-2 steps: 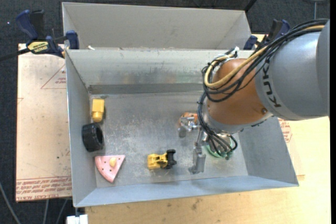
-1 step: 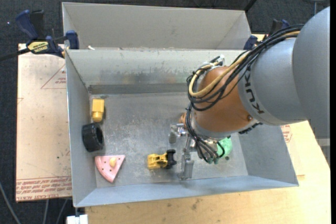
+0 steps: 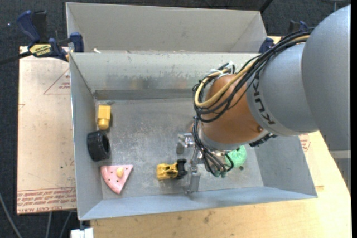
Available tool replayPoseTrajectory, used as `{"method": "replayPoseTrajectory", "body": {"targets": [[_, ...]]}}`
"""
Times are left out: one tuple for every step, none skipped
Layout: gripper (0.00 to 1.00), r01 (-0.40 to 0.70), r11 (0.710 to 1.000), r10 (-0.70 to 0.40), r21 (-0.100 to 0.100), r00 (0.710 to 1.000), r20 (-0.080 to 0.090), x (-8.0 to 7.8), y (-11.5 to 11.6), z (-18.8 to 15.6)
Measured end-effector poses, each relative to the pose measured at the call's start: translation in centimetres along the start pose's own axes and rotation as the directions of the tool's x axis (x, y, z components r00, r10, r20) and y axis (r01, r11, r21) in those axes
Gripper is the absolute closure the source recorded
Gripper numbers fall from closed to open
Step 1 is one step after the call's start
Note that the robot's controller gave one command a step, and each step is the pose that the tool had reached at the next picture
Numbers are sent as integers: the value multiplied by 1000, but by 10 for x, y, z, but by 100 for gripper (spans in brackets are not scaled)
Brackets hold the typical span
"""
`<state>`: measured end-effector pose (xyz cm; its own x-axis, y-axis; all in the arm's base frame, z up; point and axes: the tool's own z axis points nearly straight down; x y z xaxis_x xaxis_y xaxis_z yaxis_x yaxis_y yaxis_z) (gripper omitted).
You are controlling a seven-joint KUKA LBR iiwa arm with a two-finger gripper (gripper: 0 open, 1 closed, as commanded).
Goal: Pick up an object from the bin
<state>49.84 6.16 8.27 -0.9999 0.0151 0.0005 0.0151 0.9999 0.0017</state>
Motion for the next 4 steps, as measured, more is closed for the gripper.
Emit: {"method": "replayPoseTrajectory", "body": {"targets": [[100,417,909,-417,1,909,4,17,22,13],[100,417,909,-417,1,909,4,17,22,13],[100,455,890,-455,3,890,6,-25,19,-154],[100,456,890,-456,1,890,3,-24,19,-153]]}}
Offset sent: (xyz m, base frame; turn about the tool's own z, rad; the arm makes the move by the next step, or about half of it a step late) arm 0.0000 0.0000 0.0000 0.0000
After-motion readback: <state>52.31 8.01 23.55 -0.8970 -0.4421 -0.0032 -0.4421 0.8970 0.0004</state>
